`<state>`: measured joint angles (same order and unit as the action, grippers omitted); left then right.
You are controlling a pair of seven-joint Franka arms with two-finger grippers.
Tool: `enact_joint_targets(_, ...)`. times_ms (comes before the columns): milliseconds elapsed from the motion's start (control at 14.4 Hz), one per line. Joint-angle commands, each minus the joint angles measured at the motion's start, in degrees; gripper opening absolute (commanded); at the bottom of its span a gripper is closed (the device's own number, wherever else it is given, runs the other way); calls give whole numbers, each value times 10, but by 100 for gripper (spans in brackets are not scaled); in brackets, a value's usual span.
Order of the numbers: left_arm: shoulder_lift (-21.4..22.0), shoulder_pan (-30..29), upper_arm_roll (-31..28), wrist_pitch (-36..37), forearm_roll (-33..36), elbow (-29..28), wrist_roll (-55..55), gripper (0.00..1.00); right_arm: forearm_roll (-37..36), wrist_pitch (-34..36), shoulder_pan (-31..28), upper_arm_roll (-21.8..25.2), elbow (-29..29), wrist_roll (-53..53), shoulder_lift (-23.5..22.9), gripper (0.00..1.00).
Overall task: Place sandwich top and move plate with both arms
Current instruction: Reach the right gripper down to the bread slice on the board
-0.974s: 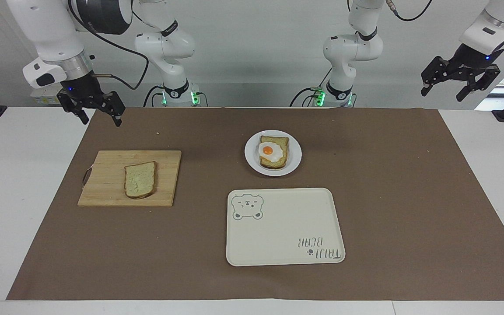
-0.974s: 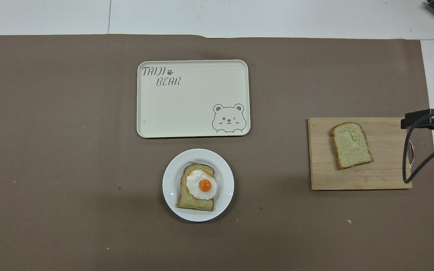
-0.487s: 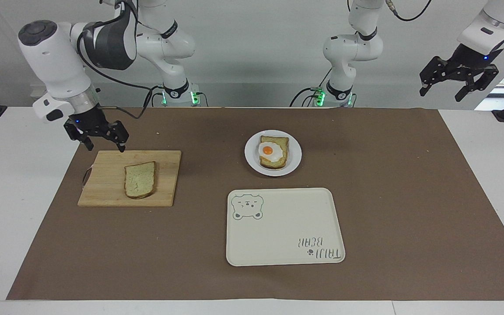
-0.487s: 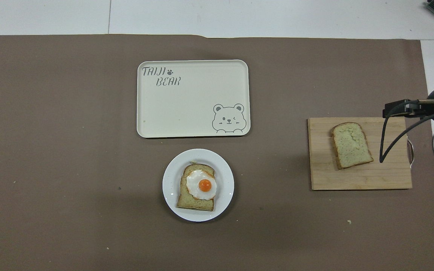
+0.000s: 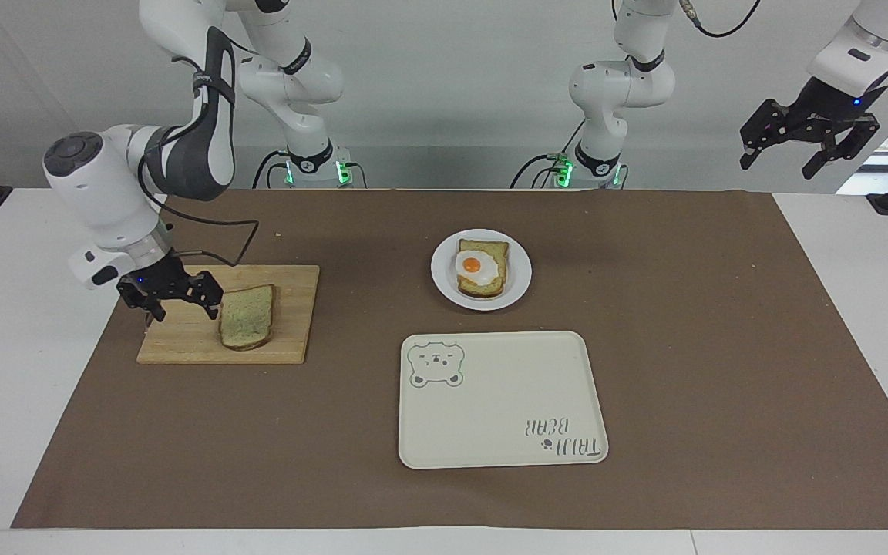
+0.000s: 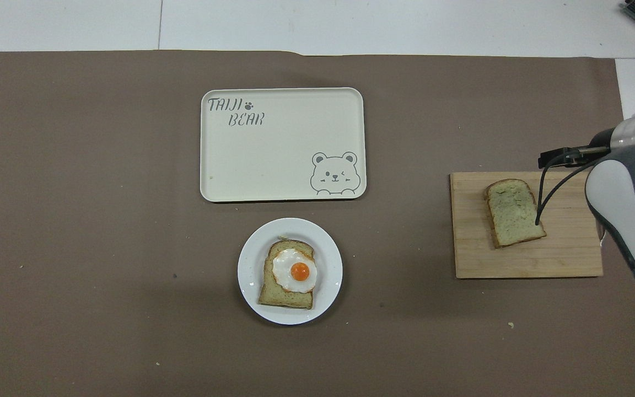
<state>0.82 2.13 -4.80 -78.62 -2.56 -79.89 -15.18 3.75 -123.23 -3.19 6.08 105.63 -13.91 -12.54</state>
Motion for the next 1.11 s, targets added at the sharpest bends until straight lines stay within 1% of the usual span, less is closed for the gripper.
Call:
enact_joint_targets(0,9,-5,5,8,7,-6,7,100,29,-27,-10,-5,35,-45,0,100)
enact_joint_targets(139,9,-2,8,8,6,-7,8,100,54,-51,-9,-4,62,-71,-5,100)
enact_joint_targets(278,11,1,9,8,6,-9,8,100,54,-68,-9,-4,88,-95,-5,100)
enact_joint_targets(487,22,3,12,-2,4,-31,9,100,54,-77,-21,-5,112,-121,-9,100)
enact_joint_targets(904,26,4,12,1,-4,-33,5,100,55,-78,-23,-4,136,-147,-16,100)
enact_joint_targets(974,26,4,12,2,-3,-33,3,100,54,-78,-23,-4,137,-147,-16,98)
enact_joint_targets(1043,26,4,12,3,-3,-33,4,100,54,-78,-23,-4,137,-147,-17,80)
